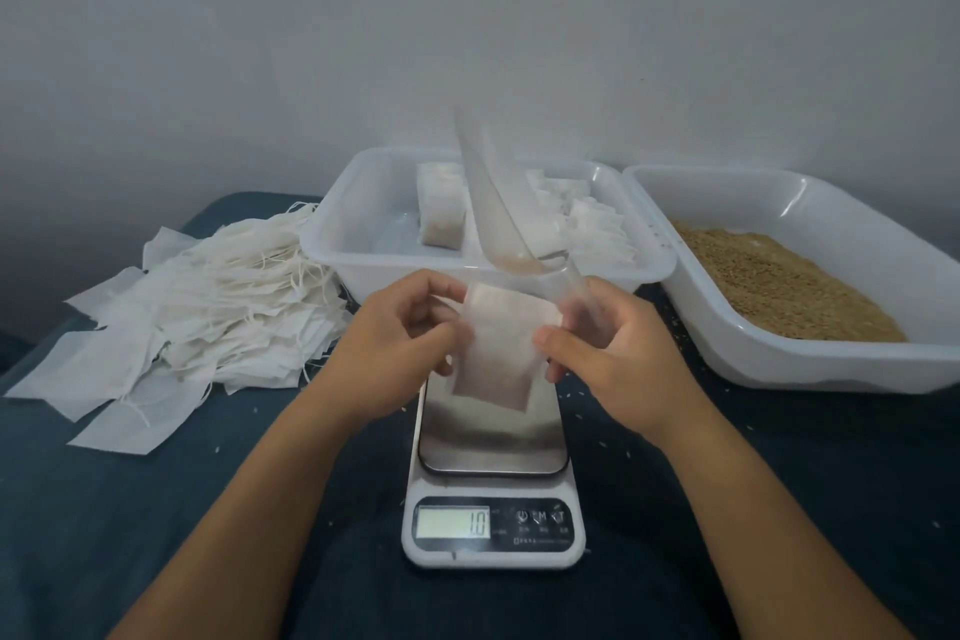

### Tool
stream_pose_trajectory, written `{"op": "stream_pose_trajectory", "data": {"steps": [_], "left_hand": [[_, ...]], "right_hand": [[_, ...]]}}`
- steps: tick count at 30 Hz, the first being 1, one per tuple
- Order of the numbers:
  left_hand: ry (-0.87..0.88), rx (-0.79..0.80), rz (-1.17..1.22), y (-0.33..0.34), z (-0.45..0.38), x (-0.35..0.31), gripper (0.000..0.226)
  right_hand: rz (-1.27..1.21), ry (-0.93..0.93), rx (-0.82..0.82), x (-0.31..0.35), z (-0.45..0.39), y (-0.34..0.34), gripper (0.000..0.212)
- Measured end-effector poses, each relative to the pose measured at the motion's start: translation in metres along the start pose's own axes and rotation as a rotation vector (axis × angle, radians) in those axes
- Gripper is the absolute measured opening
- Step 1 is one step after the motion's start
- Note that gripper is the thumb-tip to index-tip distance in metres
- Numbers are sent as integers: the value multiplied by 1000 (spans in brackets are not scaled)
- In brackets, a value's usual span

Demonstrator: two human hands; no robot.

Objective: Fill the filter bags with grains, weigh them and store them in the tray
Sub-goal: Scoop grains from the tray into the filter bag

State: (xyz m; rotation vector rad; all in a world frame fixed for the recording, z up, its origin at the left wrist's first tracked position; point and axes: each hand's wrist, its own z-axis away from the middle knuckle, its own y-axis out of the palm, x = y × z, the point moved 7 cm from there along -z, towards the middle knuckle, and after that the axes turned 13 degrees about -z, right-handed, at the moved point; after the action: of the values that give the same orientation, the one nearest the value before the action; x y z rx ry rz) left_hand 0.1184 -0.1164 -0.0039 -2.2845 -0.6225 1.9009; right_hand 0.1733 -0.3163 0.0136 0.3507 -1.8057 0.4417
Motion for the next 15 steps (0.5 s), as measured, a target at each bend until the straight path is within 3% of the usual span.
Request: {"op": "stream_pose_trajectory", "data": {"steps": [11, 15], "left_hand": [[-117, 202, -43, 11, 7, 15, 24], [-78, 169, -320, 10, 6, 17, 20]], "right_hand": [[-13, 127, 60, -16, -2, 4, 26], [145, 178, 54, -32, -6, 3, 27]]}}
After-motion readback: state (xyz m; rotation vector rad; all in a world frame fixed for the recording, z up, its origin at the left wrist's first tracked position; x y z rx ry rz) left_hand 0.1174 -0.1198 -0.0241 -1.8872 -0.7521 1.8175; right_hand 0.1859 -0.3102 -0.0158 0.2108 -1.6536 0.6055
